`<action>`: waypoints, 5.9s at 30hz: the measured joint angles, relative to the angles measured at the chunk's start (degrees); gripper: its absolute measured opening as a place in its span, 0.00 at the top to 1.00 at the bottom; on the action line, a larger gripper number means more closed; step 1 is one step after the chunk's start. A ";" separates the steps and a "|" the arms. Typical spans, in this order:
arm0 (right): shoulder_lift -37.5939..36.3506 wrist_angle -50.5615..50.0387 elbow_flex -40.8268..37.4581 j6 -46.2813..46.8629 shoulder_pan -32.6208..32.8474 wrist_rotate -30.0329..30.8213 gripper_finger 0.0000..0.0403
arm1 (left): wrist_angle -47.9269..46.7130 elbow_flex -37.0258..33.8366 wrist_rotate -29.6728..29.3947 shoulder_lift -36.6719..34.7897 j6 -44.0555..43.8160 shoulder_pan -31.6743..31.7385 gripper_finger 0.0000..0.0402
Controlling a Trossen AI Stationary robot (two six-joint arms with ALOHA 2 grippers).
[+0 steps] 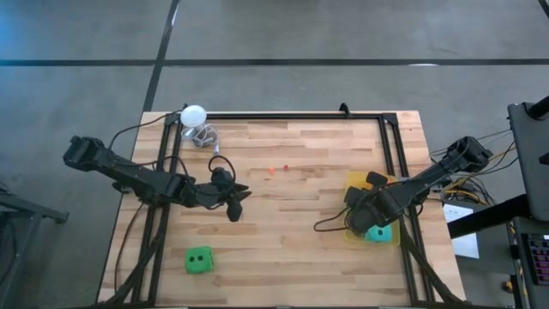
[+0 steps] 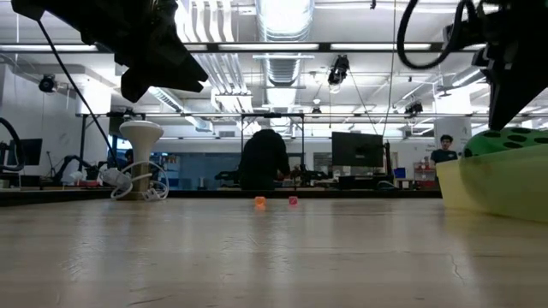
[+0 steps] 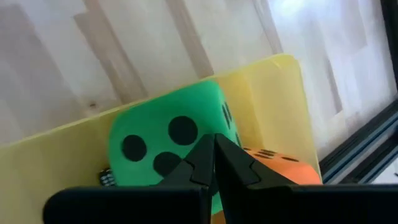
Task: Pick & Place Dice
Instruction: Put the top large green dice into the yellow bin, then adjust the blue dice in the yellow bin, then put the large green dice into the yellow bin
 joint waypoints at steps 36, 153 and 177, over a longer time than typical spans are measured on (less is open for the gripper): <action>-1.07 -0.74 -1.30 -1.25 -3.14 -3.32 0.98 | -0.22 0.02 1.30 -0.24 0.17 0.00 0.72; 11.26 39.64 3.54 -28.35 8.19 18.23 0.67 | -66.04 52.01 18.85 37.16 -32.84 -35.51 0.65; 11.26 42.26 2.77 -31.53 8.01 19.74 0.67 | -64.42 44.46 31.56 37.27 -39.40 -35.30 0.59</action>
